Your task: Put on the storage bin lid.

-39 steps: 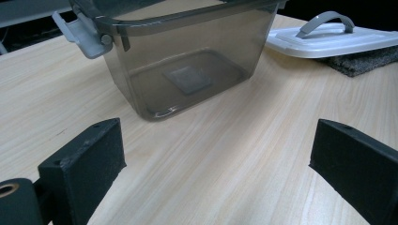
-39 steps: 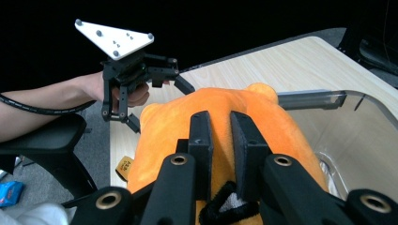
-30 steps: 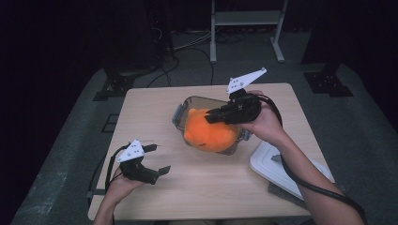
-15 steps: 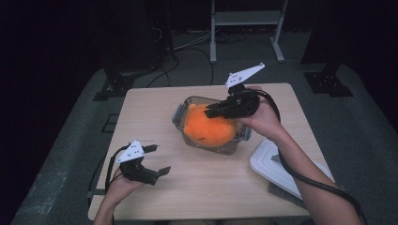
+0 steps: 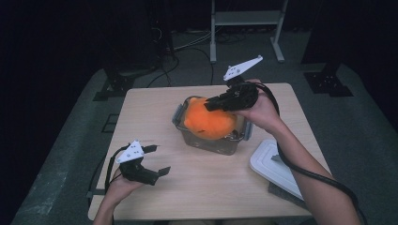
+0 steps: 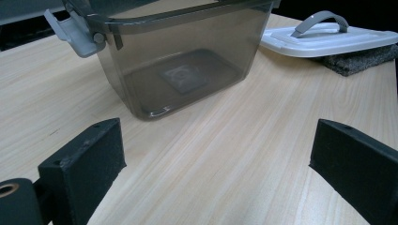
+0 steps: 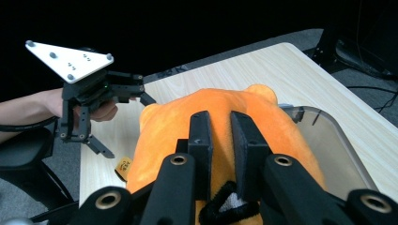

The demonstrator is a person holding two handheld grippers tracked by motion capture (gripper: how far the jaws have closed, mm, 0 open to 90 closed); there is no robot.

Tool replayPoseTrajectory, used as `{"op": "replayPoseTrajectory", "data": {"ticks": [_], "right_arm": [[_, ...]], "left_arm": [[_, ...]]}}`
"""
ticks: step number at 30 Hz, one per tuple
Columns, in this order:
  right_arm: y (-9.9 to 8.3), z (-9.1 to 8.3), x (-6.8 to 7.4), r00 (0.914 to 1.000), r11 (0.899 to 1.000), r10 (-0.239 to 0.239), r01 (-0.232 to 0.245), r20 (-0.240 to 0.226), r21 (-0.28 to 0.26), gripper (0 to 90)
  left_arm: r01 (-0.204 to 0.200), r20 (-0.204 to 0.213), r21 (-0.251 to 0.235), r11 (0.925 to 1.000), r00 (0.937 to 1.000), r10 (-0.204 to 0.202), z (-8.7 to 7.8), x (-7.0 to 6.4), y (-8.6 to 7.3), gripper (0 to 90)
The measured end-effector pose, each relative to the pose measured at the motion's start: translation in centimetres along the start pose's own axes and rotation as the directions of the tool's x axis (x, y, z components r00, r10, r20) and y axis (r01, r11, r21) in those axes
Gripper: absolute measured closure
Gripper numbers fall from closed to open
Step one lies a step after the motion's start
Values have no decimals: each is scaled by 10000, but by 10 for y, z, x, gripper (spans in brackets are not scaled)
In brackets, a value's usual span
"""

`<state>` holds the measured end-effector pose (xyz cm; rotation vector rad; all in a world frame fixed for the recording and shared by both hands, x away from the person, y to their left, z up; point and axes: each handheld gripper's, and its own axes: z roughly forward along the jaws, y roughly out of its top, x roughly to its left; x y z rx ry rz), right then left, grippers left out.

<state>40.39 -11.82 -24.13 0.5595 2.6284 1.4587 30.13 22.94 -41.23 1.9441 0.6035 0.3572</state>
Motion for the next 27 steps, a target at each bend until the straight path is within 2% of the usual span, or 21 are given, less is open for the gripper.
{"op": "replayPoseTrajectory", "data": {"ticks": [10,27], "right_arm": [[1,7,-12,9997,9998,178,-179,147,67,784],[-7,16,-32,9985,9988,479,-482,281,96,784]], "left_arm": [[-2,-2,-16,10000,10000,2,0,0,0,25],[-39,-6,111,9999,10000,39,-1,-1,-2,25]]}}
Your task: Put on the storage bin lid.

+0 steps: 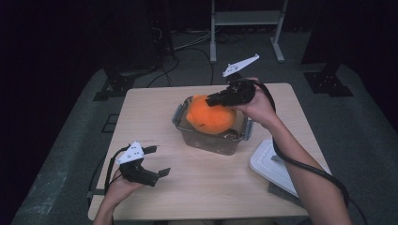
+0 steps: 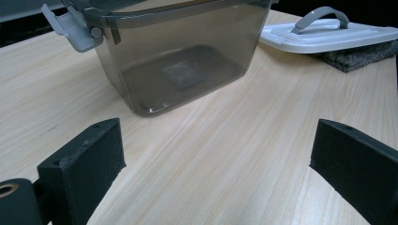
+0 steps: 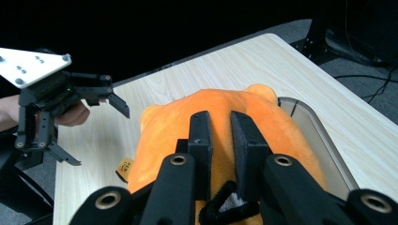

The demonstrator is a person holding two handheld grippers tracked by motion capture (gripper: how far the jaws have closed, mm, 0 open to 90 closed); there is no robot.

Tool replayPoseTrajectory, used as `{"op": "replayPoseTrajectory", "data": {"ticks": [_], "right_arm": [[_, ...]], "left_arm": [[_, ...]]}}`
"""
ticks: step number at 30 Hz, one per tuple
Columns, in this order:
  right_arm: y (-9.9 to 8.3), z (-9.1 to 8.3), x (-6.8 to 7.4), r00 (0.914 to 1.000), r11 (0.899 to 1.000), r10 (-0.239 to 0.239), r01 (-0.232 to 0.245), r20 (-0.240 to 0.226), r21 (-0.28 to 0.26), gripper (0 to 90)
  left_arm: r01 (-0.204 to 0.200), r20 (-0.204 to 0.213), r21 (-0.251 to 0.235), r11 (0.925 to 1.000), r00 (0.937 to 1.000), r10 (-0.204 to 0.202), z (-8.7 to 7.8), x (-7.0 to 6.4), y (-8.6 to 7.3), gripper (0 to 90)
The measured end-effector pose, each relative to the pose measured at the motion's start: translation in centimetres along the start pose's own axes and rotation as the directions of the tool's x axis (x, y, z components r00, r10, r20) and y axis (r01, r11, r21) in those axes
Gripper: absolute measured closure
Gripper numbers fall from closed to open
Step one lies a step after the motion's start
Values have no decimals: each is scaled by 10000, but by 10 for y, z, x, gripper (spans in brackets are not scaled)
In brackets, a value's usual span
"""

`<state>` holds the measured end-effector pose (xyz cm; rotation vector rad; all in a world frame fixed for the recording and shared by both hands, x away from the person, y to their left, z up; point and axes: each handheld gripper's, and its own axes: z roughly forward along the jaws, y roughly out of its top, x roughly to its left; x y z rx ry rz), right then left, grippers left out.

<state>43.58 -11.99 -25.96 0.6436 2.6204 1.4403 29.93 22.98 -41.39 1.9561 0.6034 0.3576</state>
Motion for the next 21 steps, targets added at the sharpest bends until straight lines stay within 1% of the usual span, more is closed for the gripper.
{"op": "replayPoseTrajectory", "data": {"ticks": [2,5,12,14,21], "right_arm": [[-1,2,-2,10000,10000,25,-25,10,87,784],[-1,4,-5,10000,9999,38,-39,44,142,784],[-4,9,-14,9996,9996,258,-259,69,97,784],[-5,11,-16,9996,9995,249,-251,98,187,783],[-7,15,-21,9994,9993,329,-332,130,198,783]], "left_arm": [[52,-32,-58,10000,10000,-52,-1,0,0,25],[24,-29,-47,10000,10000,-24,-1,0,0,25],[37,-14,-20,10000,10000,-37,-1,0,0,25],[17,-15,-35,10000,10000,-17,-1,0,0,25],[59,-16,-32,10000,10000,-59,-2,1,0,25]]}}
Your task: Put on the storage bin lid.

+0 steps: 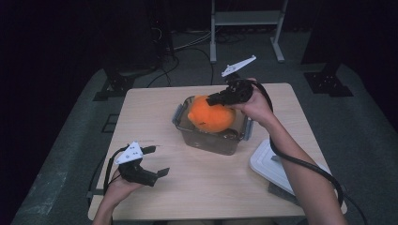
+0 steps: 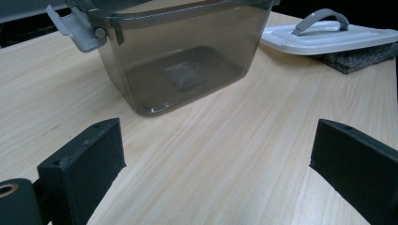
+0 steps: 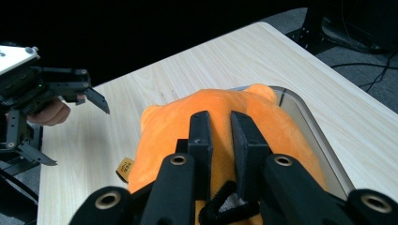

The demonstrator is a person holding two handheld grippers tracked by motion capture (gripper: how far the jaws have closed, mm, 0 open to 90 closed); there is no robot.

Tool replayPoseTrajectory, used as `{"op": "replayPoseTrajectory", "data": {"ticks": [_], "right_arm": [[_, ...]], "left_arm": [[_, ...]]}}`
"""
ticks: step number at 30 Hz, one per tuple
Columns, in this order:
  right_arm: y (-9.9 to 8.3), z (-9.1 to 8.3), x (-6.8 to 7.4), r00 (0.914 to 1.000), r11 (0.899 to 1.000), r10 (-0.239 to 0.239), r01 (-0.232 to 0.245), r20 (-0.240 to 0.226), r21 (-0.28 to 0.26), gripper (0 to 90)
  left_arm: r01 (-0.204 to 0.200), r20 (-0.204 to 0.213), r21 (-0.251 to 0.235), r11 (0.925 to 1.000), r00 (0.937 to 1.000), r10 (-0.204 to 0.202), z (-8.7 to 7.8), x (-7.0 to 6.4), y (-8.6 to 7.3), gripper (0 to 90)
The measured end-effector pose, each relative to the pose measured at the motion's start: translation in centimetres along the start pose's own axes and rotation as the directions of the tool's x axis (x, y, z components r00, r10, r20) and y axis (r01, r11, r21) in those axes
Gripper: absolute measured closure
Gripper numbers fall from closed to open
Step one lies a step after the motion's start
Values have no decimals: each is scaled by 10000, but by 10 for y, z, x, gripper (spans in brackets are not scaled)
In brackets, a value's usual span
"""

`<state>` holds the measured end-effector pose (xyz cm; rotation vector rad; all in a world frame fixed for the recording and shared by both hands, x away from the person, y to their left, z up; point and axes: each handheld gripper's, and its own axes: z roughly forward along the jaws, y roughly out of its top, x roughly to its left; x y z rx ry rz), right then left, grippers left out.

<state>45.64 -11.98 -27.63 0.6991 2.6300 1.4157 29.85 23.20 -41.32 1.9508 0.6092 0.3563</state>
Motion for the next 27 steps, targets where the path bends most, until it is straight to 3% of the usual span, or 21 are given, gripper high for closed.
{"op": "replayPoseTrajectory", "data": {"ticks": [27], "right_arm": [[-15,14,-20,9987,9988,487,-489,159,88,782]], "left_arm": [[-33,2,-9,10000,10000,33,-1,-1,1,25]]}}
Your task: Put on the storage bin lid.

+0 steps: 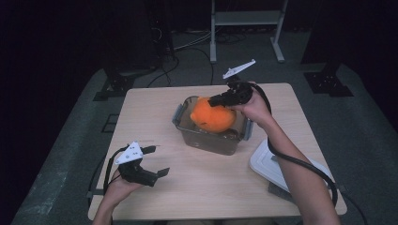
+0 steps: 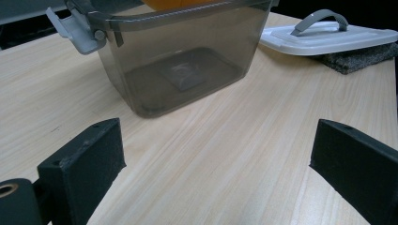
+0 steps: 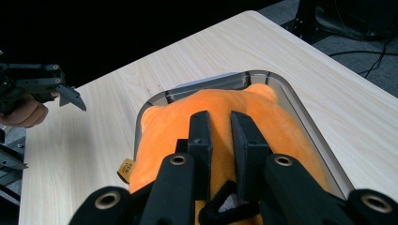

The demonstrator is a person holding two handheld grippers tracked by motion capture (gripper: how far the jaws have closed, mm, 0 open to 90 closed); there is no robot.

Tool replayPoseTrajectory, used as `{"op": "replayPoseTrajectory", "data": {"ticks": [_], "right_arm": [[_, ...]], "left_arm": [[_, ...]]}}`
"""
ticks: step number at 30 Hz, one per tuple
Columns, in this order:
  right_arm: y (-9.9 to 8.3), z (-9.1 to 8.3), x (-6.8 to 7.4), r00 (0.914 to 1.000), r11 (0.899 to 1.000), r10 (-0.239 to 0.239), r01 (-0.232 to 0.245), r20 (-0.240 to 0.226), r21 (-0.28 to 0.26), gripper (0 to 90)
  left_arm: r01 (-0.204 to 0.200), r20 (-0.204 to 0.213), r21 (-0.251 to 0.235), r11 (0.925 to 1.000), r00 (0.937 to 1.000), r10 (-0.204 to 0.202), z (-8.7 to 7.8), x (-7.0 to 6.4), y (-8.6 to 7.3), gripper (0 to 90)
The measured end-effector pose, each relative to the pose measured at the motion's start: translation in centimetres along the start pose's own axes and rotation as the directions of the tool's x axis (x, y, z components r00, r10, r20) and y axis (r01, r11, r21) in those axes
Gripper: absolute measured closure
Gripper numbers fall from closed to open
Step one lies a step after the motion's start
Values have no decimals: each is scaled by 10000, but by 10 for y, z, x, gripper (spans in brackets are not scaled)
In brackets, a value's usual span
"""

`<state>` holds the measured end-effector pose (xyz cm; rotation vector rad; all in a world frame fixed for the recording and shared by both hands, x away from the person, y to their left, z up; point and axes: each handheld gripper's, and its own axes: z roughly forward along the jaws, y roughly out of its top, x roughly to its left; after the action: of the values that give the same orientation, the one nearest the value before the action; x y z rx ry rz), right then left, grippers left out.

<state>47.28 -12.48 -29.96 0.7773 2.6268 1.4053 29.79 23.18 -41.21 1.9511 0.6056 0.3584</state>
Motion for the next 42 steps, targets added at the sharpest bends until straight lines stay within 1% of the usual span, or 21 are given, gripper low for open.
{"op": "replayPoseTrajectory", "data": {"ticks": [5,7,12,15,17,22,34,42], "right_arm": [[-2,3,-2,10000,10000,-18,18,12,43,780],[-3,4,-2,9999,9999,113,-113,9,70,781],[-5,8,-5,9999,9999,121,-121,2,105,780],[-6,9,-6,9997,9996,230,-230,20,157,780],[-7,10,-7,9998,9997,192,-192,38,153,780],[-10,14,-9,9995,9993,306,-307,57,230,778],[-12,20,-12,9993,9988,347,-352,147,341,777],[-14,23,-13,9991,9982,400,-406,126,445,775]], "left_arm": [[-36,3,28,10000,10000,36,0,0,0,25],[-46,5,22,10000,10000,46,0,0,0,25],[-17,16,-7,10000,10000,17,0,0,0,25],[-18,15,-5,10000,10000,18,0,0,0,25],[-11,22,-19,10000,10000,11,0,0,0,25],[-11,21,-17,10000,10000,11,0,0,0,25],[-31,1,-38,10000,10000,31,0,0,1,25],[-21,8,-53,10000,10000,21,0,0,1,25]]}}
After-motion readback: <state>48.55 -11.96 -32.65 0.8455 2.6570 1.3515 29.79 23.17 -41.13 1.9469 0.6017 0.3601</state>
